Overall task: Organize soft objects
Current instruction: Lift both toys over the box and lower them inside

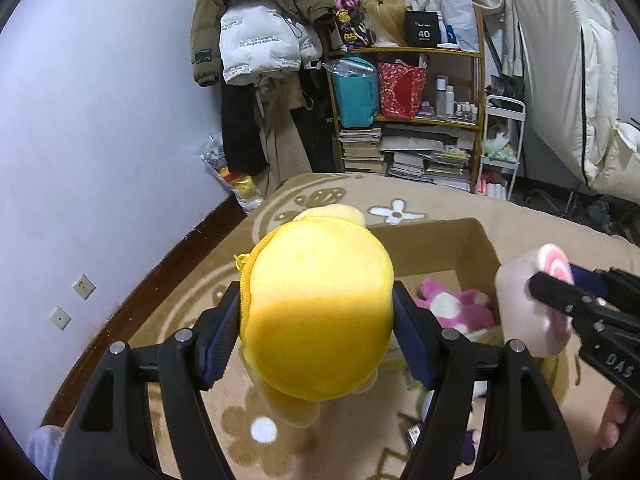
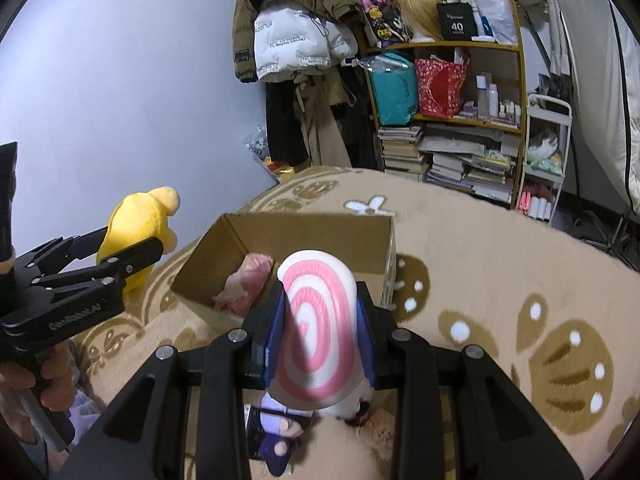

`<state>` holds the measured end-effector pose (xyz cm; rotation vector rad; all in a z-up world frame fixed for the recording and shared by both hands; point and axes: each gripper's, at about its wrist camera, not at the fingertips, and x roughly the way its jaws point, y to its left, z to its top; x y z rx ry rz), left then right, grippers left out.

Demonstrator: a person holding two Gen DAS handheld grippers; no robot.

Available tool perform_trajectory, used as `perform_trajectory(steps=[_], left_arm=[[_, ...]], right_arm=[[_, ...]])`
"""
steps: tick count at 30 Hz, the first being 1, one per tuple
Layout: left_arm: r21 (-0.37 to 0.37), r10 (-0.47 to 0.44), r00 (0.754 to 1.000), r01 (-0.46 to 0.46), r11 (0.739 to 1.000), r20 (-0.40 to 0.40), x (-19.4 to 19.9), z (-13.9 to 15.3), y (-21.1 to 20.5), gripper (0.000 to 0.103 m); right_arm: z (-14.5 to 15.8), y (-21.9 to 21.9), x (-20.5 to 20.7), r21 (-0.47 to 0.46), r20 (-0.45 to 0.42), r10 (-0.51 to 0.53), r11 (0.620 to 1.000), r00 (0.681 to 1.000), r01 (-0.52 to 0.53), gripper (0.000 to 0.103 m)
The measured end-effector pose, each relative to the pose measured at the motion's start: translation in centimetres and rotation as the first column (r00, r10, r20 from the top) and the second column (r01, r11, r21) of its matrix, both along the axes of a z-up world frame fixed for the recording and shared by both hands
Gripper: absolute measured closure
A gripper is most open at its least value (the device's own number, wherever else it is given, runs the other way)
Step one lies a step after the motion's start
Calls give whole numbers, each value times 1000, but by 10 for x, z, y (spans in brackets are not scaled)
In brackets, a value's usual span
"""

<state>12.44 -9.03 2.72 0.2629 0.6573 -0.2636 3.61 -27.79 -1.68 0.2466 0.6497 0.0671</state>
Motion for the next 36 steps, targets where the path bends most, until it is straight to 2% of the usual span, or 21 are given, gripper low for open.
perform_trajectory(steps=[14,24,29,36], left_arm=[[-45,40,999,-40,998,17,37,-17,1,33],[-5,29,999,-29,1000,-20,49,-43,-12,32],[12,23,999,-22,1000,-43,54,-56,-19,32],[35,21,998,-19,999,-51,52,-64,-23,31]], right_arm=[[10,9,39,-36,79,45,998,996,-42,69],[-12,9,53,-17,66,55,998,996,-54,68],[-29,8,59,-18,23,58,998,998,-57,68],[-37,2,62,8,12,60,998,998,-60,66]])
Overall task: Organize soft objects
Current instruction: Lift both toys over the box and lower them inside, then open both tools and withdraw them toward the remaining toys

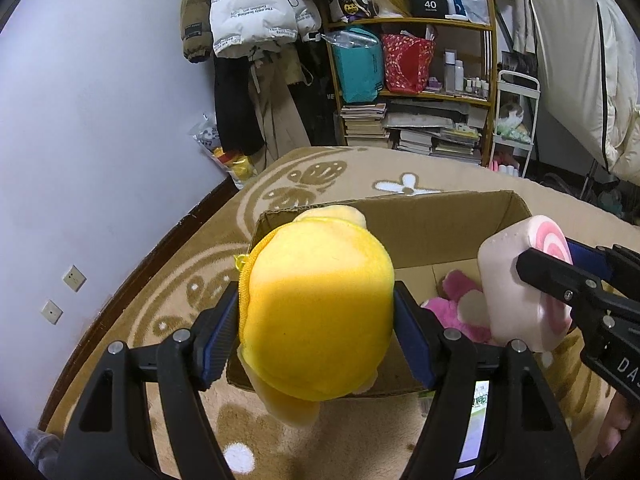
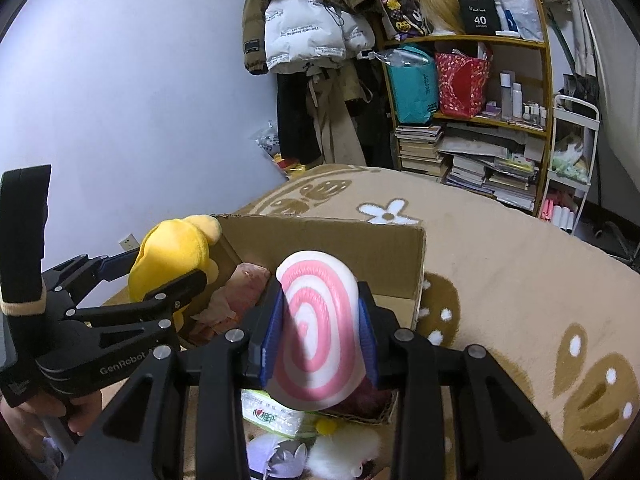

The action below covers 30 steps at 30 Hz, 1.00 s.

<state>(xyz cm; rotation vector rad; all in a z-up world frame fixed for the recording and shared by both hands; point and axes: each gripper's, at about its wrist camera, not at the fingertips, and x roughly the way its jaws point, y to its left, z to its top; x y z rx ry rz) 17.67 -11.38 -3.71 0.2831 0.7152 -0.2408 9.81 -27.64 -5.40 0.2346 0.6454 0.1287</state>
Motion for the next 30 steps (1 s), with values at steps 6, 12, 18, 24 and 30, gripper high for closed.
perform_trajectory(steps=[6,12,18,24,30], left_arm=[[-5,-24,1000,24,1000,9,-2,5,-4,28],[17,-15,1000,15,1000,-1,-2,0,-5,26],[16,-5,1000,5,1000,17,-5,3,-2,14],[14,17,999,-18,1000,27,-9,10,4,4],[-8,60,998,-60,998,8,-12,19,15,2]], right_arm=[[-3,-2,3,10,-6,3,1000,1000,-3,61],[-2,-6,2,25,-6,-7,1000,1000,8,59],[-3,-9,-2,34,-15,-15,999,1000,15,47],[5,-7,-11,16,0,-15,1000,1000,15,20],[8,-9,-20,24,-12,-54,998,998,54,6]])
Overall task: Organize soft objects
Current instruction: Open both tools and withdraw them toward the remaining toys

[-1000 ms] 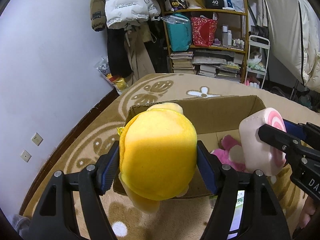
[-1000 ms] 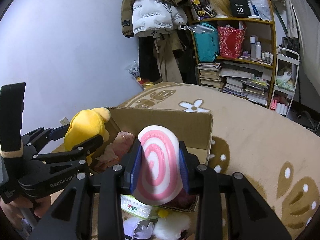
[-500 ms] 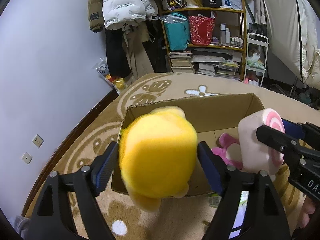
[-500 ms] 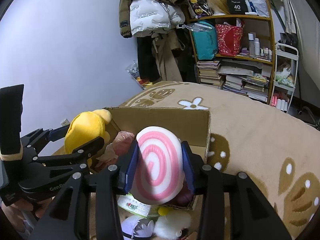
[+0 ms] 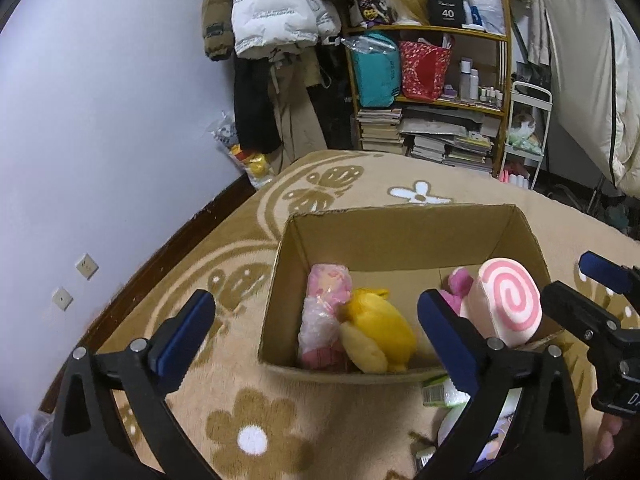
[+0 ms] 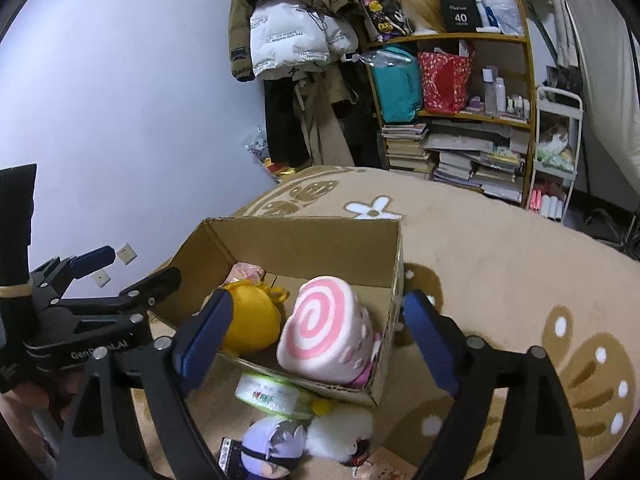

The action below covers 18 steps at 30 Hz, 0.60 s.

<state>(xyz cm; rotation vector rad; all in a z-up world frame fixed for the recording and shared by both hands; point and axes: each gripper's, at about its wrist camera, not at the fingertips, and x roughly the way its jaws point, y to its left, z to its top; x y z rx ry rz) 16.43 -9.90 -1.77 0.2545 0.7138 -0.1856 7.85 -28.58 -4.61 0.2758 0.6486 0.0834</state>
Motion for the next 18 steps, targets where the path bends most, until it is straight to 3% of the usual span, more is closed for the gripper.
perform_trajectory(steps=[2,11,18], left_arm=[[-9,4,1000,-4,1000,-21,-3,3,4,2],[-46,39,997,-42,998,-64,-27,14,27,2],[-27,44,994,-46,999,-96,-50,13,35,2]], right_arm=[[2,0,-3,6,2,-5,1000,1000,5,2],[9,7,-23,2,-18,2,1000,1000,-2,0],[11,12,-40,3,-52,11,1000,999,-11,0]])
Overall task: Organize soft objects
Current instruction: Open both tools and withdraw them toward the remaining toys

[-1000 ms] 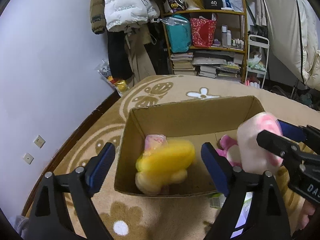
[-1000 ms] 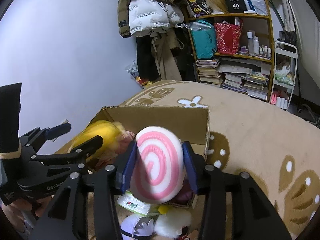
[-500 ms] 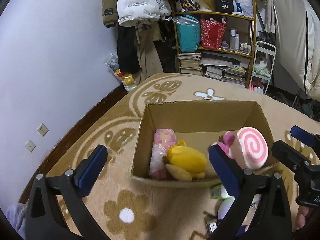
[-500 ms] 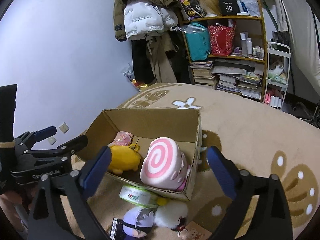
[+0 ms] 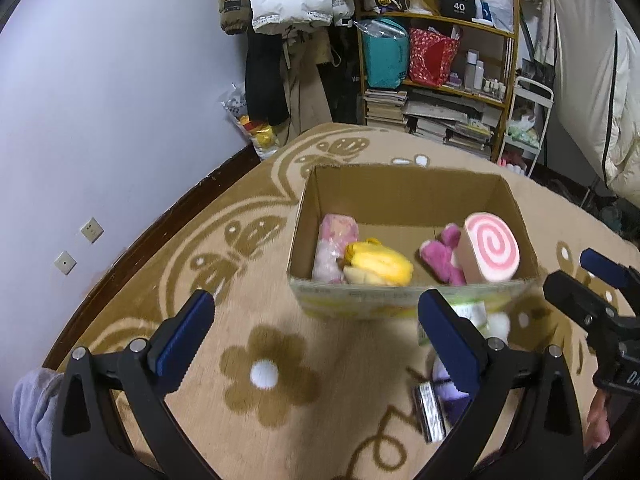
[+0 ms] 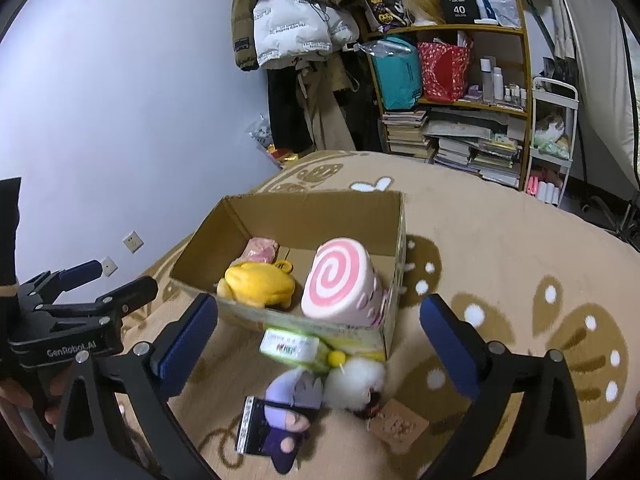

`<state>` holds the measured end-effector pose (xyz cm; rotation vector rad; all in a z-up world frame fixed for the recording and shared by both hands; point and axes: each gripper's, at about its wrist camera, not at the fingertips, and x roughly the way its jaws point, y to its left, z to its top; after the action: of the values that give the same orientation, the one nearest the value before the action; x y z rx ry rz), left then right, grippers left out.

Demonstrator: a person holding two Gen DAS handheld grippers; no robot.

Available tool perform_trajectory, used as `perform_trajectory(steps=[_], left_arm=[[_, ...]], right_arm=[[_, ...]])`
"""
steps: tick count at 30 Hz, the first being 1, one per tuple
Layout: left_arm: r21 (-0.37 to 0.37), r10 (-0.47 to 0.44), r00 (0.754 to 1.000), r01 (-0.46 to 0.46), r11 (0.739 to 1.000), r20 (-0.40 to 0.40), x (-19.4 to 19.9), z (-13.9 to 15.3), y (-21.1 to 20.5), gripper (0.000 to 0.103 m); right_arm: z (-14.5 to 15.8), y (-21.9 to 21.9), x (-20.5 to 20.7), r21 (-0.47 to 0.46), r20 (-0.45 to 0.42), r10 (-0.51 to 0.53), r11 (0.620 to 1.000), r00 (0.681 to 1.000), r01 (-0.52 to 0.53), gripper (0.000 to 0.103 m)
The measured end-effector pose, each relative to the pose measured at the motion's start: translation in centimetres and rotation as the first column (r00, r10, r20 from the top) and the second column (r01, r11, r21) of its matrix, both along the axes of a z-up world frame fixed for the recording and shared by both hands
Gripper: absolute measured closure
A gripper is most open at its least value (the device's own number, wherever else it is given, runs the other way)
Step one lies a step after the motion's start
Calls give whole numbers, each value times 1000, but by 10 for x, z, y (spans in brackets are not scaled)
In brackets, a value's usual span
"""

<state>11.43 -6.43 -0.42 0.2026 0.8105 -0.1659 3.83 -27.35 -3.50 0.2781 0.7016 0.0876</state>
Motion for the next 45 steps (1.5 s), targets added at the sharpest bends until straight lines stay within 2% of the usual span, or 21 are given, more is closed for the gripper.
perform_trajectory(steps=[12,19,25,36,45], left_arm=[[1,-6,999,6,1000,-49,-39,-13,2,2],[16,-6,996,7,1000,-87,-51,-29,1,2],[33,-12,992,17,999,-123,-53,-44,0,2],[-25,-4,980,-1,1000,-198,-43,-67,5,2],[-20,16,968,-21,1000,-250,-36,-85,6,2]], right_arm=[[-8,10,-27,25,-47,5,1000,999,-4,0],[-24,16,-36,47,-77,-1,999,997,4,0],[-35,21,-34,35,-115,15,999,993,-11,0],[-54,22,-27,45,-168,42,998,985,-35,0],[-73,25,-15,68,-232,52,997,971,-37,1]])
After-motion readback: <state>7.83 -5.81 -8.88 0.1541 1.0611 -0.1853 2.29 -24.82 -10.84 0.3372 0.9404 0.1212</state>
